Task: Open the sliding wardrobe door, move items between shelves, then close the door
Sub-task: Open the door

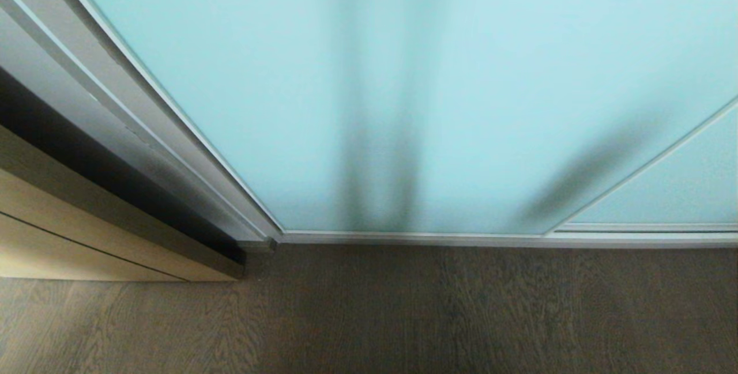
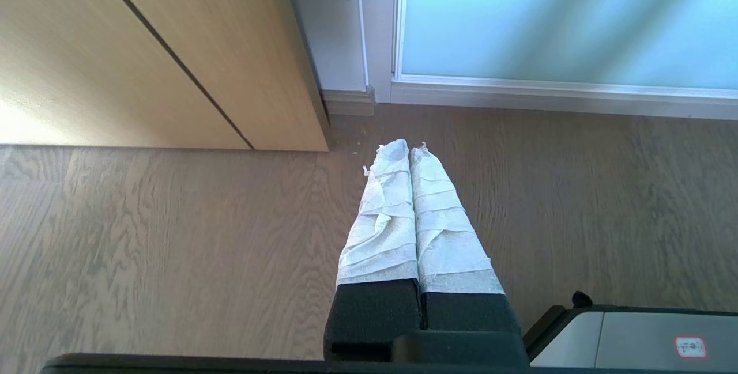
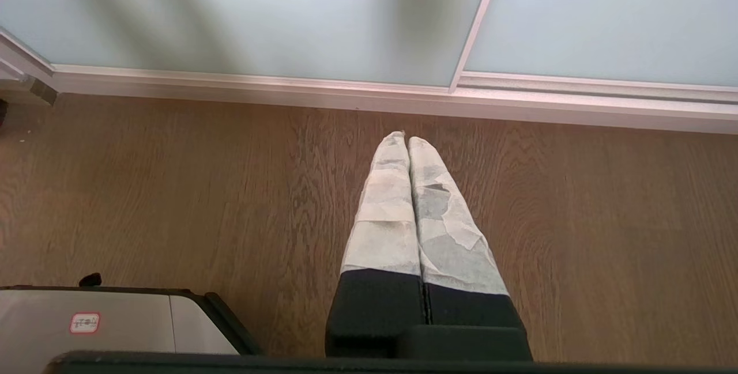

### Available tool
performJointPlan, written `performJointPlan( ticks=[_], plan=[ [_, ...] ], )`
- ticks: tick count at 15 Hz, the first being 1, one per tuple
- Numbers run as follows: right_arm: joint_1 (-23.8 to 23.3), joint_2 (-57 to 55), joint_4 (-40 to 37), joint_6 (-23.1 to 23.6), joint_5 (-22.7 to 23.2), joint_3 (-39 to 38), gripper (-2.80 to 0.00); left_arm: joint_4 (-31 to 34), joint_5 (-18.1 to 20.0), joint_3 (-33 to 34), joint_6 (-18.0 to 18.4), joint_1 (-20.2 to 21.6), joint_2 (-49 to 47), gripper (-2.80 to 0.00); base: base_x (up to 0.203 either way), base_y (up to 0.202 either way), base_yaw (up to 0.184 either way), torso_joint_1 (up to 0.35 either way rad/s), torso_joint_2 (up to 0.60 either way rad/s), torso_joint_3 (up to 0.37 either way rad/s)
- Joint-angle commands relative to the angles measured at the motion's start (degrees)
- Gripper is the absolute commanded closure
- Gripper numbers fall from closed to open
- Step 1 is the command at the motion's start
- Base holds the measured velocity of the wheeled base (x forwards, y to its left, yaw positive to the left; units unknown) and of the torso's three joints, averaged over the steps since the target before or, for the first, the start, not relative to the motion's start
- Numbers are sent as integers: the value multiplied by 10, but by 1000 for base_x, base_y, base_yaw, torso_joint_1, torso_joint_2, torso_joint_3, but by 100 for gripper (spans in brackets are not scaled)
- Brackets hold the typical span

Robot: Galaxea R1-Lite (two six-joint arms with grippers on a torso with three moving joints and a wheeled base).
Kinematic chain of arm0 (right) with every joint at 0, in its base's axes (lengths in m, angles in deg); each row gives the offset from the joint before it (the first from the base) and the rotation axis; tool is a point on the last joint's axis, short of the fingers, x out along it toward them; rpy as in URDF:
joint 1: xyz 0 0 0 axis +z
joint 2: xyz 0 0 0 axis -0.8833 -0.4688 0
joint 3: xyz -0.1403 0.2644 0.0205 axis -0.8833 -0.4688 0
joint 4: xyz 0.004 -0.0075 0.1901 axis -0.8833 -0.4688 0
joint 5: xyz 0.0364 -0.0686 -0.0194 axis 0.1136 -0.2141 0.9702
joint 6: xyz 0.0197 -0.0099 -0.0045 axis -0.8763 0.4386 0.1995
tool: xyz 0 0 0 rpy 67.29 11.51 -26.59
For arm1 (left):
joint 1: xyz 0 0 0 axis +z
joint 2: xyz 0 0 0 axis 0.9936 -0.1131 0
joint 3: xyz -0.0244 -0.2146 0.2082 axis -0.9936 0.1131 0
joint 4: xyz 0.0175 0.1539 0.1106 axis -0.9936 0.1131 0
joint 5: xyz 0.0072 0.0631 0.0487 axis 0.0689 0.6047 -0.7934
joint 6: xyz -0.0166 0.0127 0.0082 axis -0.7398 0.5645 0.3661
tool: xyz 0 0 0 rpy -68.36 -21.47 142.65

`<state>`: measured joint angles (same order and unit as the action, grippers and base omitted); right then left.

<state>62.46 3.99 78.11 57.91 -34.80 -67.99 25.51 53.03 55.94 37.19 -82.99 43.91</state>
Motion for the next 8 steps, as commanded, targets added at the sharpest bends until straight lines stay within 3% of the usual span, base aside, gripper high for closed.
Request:
performJointPlan(
  ticks=[1,8],
  plan=[
    [0,1,0,-1,0,0,0,0,0,0,0,0,1,0,0,0,0,0,0,0],
    [0,1,0,0,0,0,0,0,0,0,0,0,1,0,0,0,0,0,0,0]
  ],
)
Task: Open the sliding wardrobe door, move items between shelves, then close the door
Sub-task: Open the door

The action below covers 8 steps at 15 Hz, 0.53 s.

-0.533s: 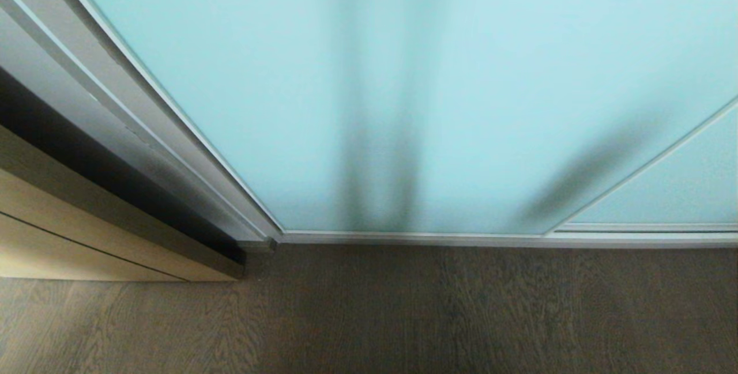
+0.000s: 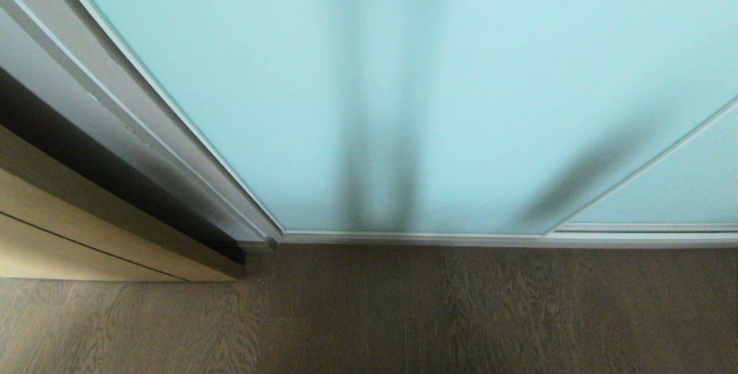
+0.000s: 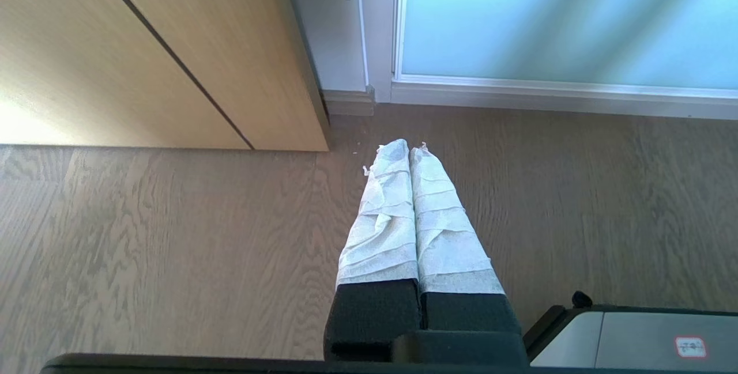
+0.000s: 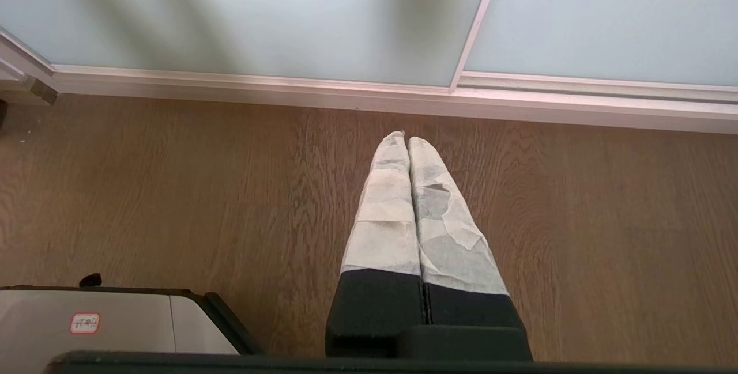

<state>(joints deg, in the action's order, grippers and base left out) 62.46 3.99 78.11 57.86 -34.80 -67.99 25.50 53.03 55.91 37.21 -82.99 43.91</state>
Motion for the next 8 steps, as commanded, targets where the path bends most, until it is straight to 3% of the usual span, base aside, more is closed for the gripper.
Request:
performJointPlan(
  ticks=[1,8],
  plan=[
    [0,1,0,0,0,0,0,0,0,0,0,0,1,0,0,0,0,0,0,0],
    [0,1,0,0,0,0,0,0,0,0,0,0,1,0,0,0,0,0,0,0]
  ],
)
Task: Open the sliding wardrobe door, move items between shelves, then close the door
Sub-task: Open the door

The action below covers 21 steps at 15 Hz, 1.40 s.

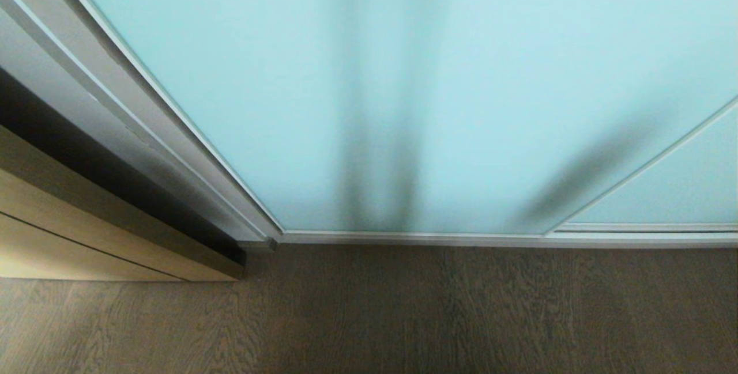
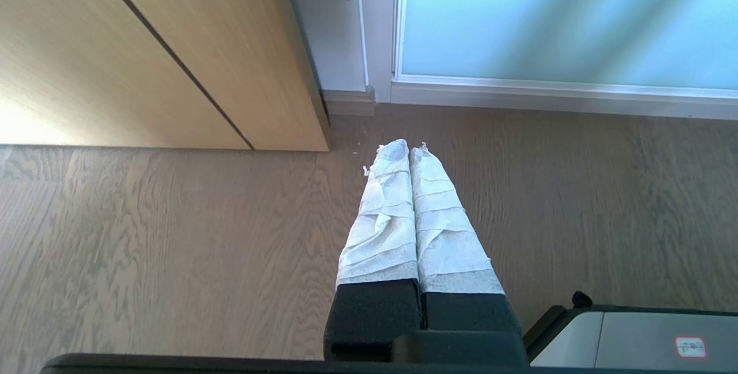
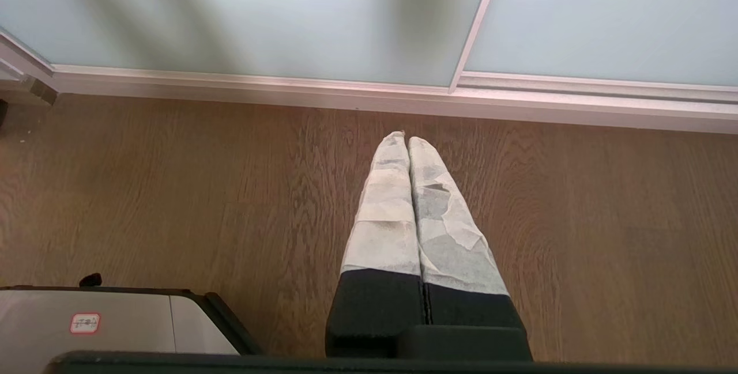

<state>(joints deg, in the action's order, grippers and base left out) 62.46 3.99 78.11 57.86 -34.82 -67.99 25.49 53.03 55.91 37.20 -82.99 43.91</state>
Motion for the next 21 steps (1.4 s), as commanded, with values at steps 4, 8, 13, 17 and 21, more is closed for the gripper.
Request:
performJointPlan(
  ticks=[4,8,13,17,21],
  plan=[
    [0,1,0,0,0,0,0,0,0,1,0,0,1,0,0,0,0,0,0,0],
    [0,1,0,0,0,0,0,0,0,1,-1,0,1,0,0,0,0,0,0,0],
    [0,1,0,0,0,0,0,0,0,1,-3,0,1,0,0,0,0,0,0,0],
    [0,1,0,0,0,0,0,0,0,1,-3,0,1,0,0,0,0,0,0,0],
    [0,1,0,0,0,-1,0,0,0,1,-3,0,1,0,0,0,0,0,0,0]
  ],
)
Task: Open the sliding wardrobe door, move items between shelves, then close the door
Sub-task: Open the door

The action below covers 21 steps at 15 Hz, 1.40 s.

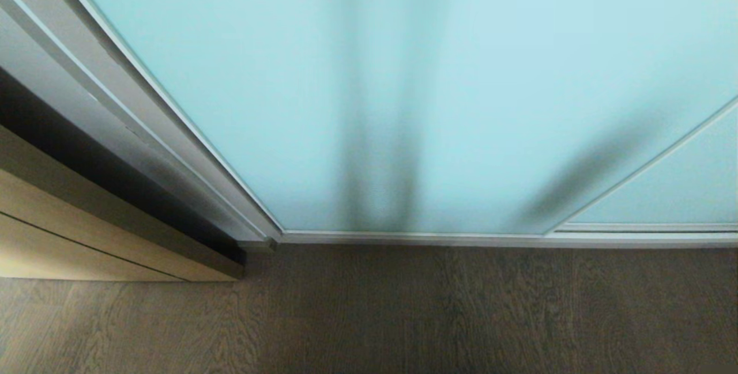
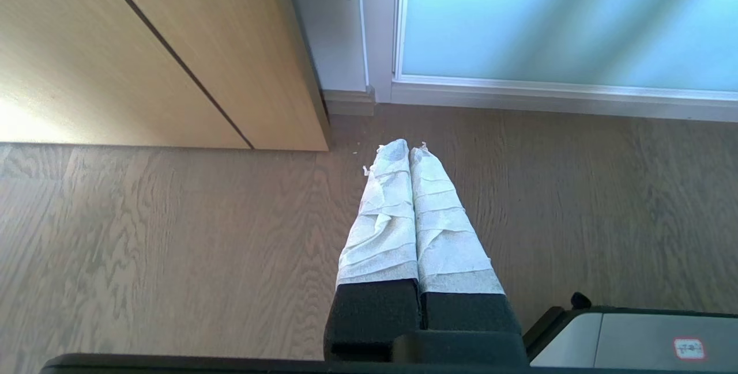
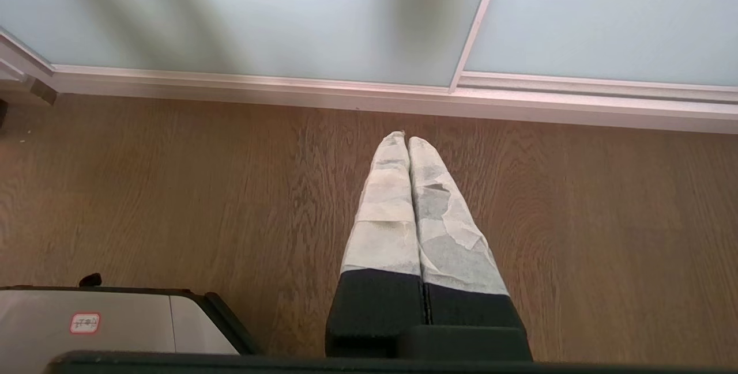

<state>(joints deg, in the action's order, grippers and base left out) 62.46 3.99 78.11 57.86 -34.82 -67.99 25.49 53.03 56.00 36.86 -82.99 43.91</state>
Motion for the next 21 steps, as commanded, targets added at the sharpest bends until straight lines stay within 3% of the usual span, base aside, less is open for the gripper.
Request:
performJointPlan(
  ticks=[1,13,15,18,21],
  plan=[
    [0,1,0,0,0,0,0,0,0,0,0,0,1,0,0,0,0,0,0,0],
    [0,1,5,10,-1,1,0,0,0,0,0,0,1,0,0,0,0,0,0,0],
    [0,-1,0,-11,3,55,0,0,0,0,0,0,1,0,0,0,0,0,0,0],
    [0,-30,-76,-54,32,216,0,0,0,0,0,0,1,0,0,0,0,0,0,0],
    [5,-137,-127,-101,67,342,0,0,0,0,0,0,1,0,0,0,0,0,0,0]
  ],
)
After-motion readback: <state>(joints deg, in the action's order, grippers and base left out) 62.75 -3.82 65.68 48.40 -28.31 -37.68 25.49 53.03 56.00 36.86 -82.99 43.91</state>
